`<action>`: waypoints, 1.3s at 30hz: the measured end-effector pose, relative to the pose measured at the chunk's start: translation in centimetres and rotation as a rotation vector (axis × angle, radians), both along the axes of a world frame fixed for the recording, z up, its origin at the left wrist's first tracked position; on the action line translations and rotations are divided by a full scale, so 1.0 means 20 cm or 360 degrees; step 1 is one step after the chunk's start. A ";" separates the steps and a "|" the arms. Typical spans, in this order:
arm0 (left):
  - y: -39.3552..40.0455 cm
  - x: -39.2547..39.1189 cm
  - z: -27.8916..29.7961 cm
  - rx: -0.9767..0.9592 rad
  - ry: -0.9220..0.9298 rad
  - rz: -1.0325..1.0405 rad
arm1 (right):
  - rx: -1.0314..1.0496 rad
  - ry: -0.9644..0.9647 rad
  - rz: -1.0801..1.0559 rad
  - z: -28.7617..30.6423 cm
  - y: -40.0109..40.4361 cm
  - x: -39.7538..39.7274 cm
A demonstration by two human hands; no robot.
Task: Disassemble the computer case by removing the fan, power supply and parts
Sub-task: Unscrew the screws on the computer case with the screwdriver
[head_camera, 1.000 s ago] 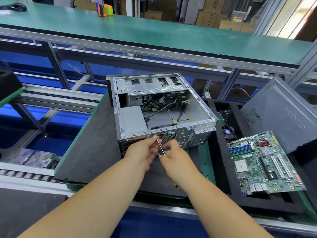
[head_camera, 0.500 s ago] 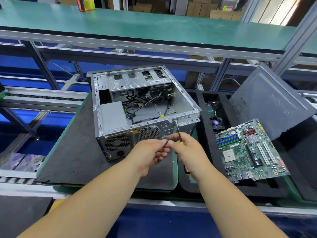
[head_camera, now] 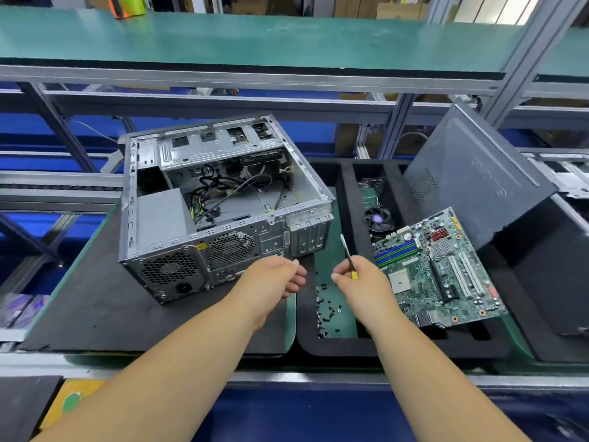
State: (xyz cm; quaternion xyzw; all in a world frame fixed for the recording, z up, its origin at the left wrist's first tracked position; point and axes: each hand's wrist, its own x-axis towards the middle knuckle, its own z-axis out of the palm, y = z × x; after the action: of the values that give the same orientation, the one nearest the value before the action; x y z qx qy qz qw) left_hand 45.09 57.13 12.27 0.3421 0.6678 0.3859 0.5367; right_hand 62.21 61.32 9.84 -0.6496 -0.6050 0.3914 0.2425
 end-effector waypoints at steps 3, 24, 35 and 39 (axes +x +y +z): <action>-0.02 -0.01 0.01 0.0142 0.0241 -0.0006 | -0.0210 -0.0184 0.0146 -0.06 0.04 0.05; -0.14 -0.66 0.23 0.0552 0.2069 -0.0268 | 0.0675 -0.0262 0.0824 0.32 0.14 -0.45; -0.03 -0.92 0.15 0.0779 0.2118 -0.0758 | 0.0526 -0.0424 0.0566 0.28 0.07 -0.64; -0.02 -1.02 0.14 0.0811 0.2105 -0.0847 | 0.0457 -0.0416 0.0431 0.29 0.02 -0.71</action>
State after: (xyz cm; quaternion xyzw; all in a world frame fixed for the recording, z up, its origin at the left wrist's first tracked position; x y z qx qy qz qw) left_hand 24.74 56.65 14.97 0.7655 0.6355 0.1001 0.0037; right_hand 48.01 61.71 15.55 -0.5667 -0.7622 0.2429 0.1973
